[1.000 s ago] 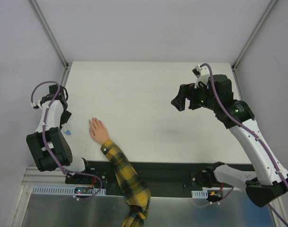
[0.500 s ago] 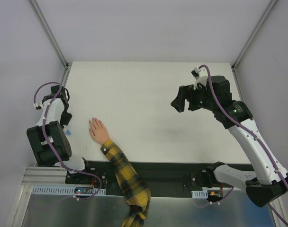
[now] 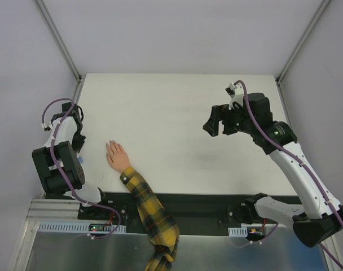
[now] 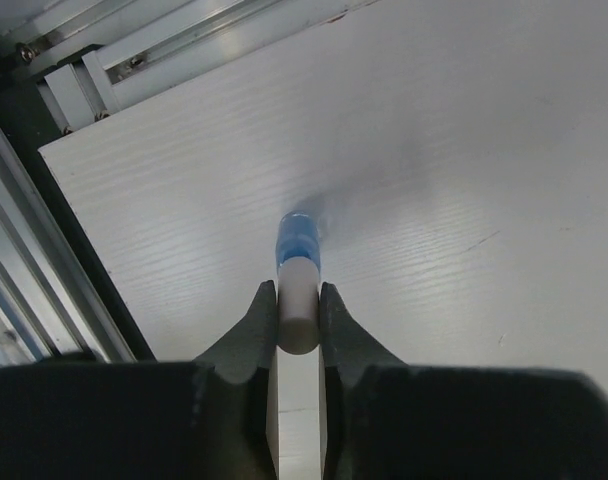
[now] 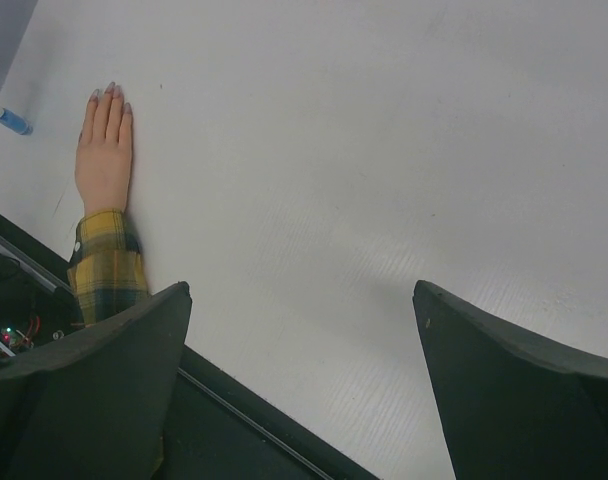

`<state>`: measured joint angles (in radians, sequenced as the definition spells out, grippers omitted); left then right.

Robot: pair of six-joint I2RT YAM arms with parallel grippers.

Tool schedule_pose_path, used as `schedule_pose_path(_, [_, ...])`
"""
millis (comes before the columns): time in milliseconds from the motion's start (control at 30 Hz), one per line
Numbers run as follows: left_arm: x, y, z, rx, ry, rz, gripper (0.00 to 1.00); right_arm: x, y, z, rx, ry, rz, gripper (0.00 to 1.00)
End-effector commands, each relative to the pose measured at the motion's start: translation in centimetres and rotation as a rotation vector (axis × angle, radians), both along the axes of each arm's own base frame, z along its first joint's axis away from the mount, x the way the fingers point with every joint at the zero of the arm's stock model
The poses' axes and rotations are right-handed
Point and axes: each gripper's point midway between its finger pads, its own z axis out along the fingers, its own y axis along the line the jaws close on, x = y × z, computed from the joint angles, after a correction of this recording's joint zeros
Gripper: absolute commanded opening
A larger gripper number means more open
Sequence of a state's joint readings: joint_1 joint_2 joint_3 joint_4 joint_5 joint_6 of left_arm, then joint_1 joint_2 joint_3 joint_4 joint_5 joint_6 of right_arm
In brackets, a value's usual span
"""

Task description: Paint the nails

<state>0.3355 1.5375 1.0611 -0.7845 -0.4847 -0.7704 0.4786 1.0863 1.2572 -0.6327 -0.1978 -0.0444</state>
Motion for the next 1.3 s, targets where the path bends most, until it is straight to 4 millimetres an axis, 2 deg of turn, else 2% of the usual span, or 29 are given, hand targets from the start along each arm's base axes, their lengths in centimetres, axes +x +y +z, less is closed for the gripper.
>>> schedule_pose_path(0, [-0.4,-0.2,-0.2,-0.016,0.019,-0.026,0.00,0.3,0.0,0.4,0.013,-0.031,-0.015,0.96])
schedule_pose_path(100, [0.6,-1.4,0.9,-0.011,-0.008,-0.106,0.00,0.5,-0.3,-0.5,-0.012,-0.028,-0.022,0.96])
schedule_pose_path(233, [3.1,-3.6,4.4,0.081,-0.054,-0.329,0.00,0.9,0.1,-1.2,-0.024,-0.015,-0.006,0.96])
schedule_pose_path(267, [3.4,-4.4,5.7,0.097,-0.089,-0.375,0.00,0.7,0.4,-1.0,-0.014,-0.018,0.016,0.96])
schedule_pose_path(300, [4.1,-6.3,6.5,0.097,-0.114,-0.460,0.00,0.8,0.6,-0.9,-0.015,-0.025,0.032,0.96])
schedule_pose_path(333, [4.5,-7.3,7.6,0.096,-0.131,-0.547,0.00,0.8,0.8,-0.9,-0.014,-0.032,0.051,0.96])
schedule_pose_path(433, [5.6,-14.3,10.1,-0.114,-0.301,-0.867,0.00,-0.6,2.9,-0.3,0.043,-0.058,0.219,0.96])
schedule_pose_path(467, [5.9,-18.5,11.7,-0.277,-0.430,-1.013,0.00,-0.9,3.7,0.3,0.069,-0.088,0.280,0.96])
schedule_pose_path(533, [5.1,-23.0,13.7,-0.447,-0.537,-1.197,0.00,-2.3,5.2,0.2,0.097,-0.124,0.435,0.96])
schedule_pose_path(567, [3.6,-26.3,15.7,-0.604,-0.629,-1.317,0.00,-4.0,6.6,1.0,0.155,-0.141,0.563,0.96])
schedule_pose_path(600, [3.2,-27.6,16.8,-0.644,-0.678,-1.384,0.00,-5.2,7.5,0.8,0.163,-0.147,0.636,0.96])
schedule_pose_path(667, [1.0,-30.5,18.9,-0.722,-0.738,-1.545,0.00,-6.7,8.5,0.5,0.166,-0.168,0.742,0.96])
schedule_pose_path(733, [-2.0,-33.1,21.3,-0.824,-0.804,-1.729,0.00,-8.1,9.6,0.3,0.202,-0.162,0.831,0.96])
schedule_pose_path(800, [-4.9,-34.8,23.1,-0.928,-0.853,-1.874,0.00,-9.0,10.3,0.1,0.230,-0.148,0.890,0.96])
schedule_pose_path(833, [-6.0,-35.2,23.8,-0.920,-0.882,-1.950,0.00,-9.6,10.6,0.4,0.255,-0.144,0.932,0.96])
schedule_pose_path(867, [-7.4,-36.2,24.2,-0.948,-0.881,-2.019,0.00,-10.1,10.9,0.3,0.264,-0.142,0.964,0.96])
schedule_pose_path(967, [-10.3,-37.3,25.5,-1.001,-0.919,-2.174,0.00,-10.5,11.4,0.1,0.272,-0.123,1.006,0.99])
schedule_pose_path(1067, [-11.4,-37.8,25.7,-1.021,-0.924,-2.239,0.00,-11.1,11.6,0.2,0.294,-0.100,1.057,0.99])
schedule_pose_path(1200, [-11.9,-38.4,26.2,-1.048,-0.926,-2.273,0.00,-12.7,12.5,0.5,0.329,-0.081,1.144,0.99])
schedule_pose_path(1267, [-11.7,-38.7,26.2,-1.040,-0.926,-2.298,0.00,-13.7,13.2,0.3,0.336,-0.062,1.188,0.96])
